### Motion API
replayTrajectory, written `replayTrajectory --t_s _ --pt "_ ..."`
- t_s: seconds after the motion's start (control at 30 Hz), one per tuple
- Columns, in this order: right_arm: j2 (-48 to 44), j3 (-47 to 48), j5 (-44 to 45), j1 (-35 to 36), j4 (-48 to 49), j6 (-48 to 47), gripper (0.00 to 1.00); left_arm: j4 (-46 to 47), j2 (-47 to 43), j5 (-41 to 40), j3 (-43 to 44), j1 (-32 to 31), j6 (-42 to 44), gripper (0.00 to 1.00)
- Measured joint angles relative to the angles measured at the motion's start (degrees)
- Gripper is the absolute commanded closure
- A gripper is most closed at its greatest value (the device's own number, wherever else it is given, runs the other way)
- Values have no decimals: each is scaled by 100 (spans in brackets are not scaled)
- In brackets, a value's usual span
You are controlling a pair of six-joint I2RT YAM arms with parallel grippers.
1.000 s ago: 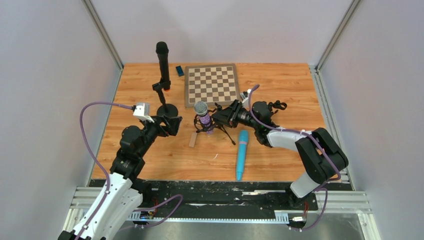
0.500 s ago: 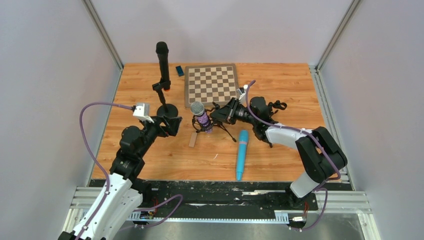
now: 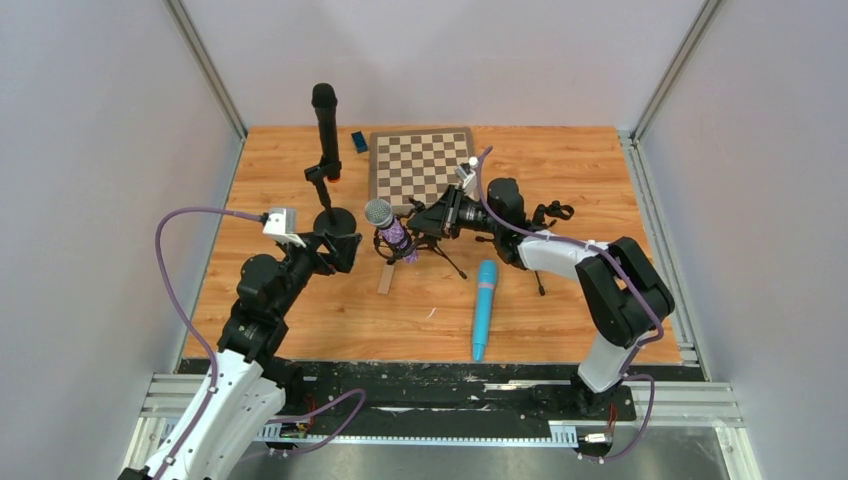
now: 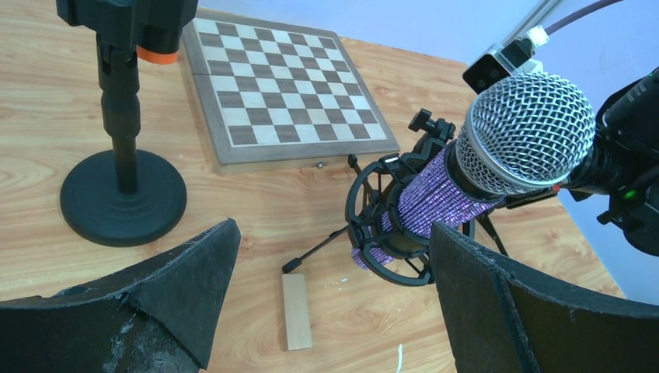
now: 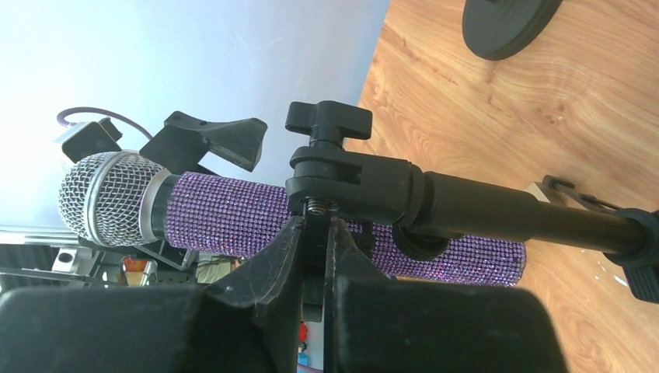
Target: Attach the microphones to the stand
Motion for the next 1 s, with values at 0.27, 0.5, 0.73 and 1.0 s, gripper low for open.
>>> replayTrajectory --t_s 0.27,0.5,0.73,1.0 --pt "310 341 -262 7 127 168 100 -7 -46 -48 0 0 61 0" --pt "376 446 -376 11 485 365 100 -11 -153 -144 0 2 98 0" --pt "769 704 -479 15 911 702 100 -48 -221 -175 0 2 109 0" --pt "1038 1014 -570 70 988 807 100 -125 -275 -249 0 0 122 0"
